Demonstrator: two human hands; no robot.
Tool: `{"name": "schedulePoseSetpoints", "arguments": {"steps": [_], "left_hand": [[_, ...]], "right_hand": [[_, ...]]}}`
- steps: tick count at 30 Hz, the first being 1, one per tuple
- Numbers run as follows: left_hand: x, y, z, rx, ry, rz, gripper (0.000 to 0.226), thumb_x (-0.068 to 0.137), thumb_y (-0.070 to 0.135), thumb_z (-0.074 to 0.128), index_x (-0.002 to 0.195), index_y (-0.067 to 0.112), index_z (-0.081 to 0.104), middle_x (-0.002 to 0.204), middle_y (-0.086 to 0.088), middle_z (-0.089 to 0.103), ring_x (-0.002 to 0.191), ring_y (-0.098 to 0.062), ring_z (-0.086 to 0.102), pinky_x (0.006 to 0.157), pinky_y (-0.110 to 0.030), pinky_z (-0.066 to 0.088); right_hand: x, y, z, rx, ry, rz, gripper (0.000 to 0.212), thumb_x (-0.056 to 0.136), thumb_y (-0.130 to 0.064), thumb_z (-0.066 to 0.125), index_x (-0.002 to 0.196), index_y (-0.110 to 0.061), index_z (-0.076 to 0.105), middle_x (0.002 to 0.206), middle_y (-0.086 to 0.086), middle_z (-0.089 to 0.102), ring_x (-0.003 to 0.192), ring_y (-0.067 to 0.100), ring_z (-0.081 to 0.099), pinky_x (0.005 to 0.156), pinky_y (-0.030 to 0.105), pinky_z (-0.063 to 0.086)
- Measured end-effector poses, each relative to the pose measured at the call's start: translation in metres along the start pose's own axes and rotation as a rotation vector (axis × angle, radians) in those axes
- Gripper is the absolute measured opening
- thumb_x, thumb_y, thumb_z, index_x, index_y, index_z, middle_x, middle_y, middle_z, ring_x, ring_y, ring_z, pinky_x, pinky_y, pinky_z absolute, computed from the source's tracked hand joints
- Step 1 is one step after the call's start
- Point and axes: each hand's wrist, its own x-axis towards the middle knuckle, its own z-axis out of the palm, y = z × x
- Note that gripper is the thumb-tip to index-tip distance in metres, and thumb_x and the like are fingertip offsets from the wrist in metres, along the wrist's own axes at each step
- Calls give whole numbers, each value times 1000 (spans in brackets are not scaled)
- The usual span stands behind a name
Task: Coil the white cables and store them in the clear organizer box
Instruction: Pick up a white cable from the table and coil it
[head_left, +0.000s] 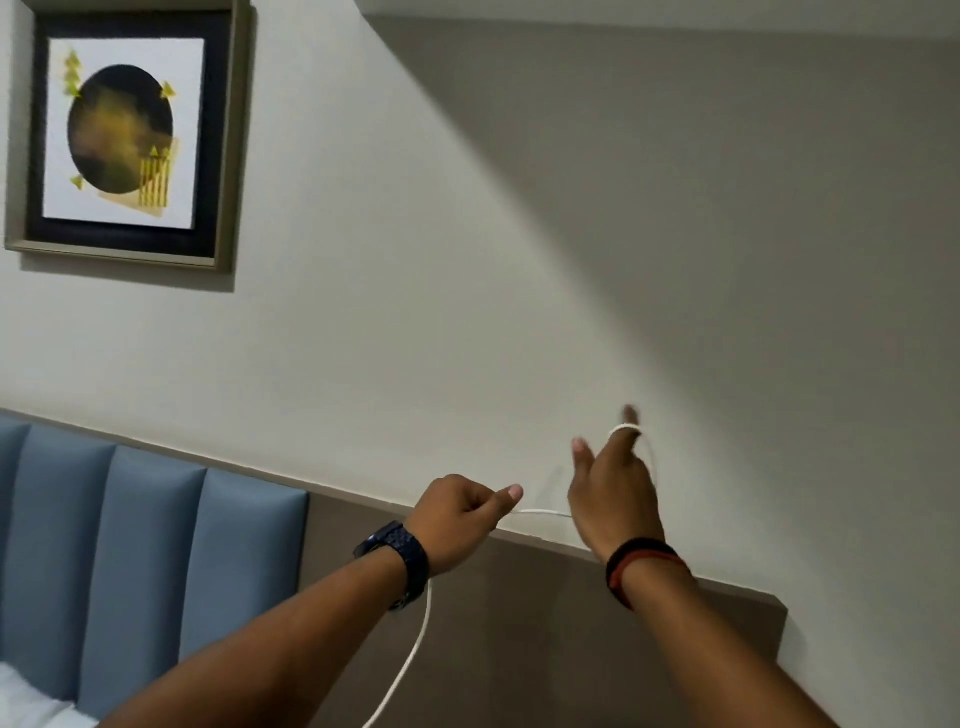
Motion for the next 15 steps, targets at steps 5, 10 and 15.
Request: {"name": "schedulePoseSetpoints", "arguments": {"steps": [5, 10, 15], "left_hand": [[10, -4, -24, 113, 190, 14, 64, 85, 55, 51, 39, 18, 28, 40, 3, 27, 40, -13, 22, 45, -25, 21], [20, -4, -40, 80, 284, -23, 66, 86, 50, 54, 35, 19, 26, 34, 5, 16, 38, -11, 15, 46, -25, 16], [23, 0, -42, -25, 318, -90, 66, 87, 45, 55, 37, 19, 21, 36, 7, 16, 39, -12, 16, 51, -27, 17]], "right_hand": [[-23, 10, 1, -374, -457, -137, 67, 88, -66, 12, 69, -16, 52, 74, 6, 64, 66, 21, 56, 63, 33, 44], [-38, -6, 1, -210, -689, -89, 65, 88, -68, 16, 55, -18, 41, 56, 0, 48, 52, 15, 43, 57, 32, 37], [-51, -39, -11, 394, -898, -31, 64, 95, -56, 25, 40, -23, 28, 42, -6, 27, 44, 14, 26, 62, 31, 31]]}}
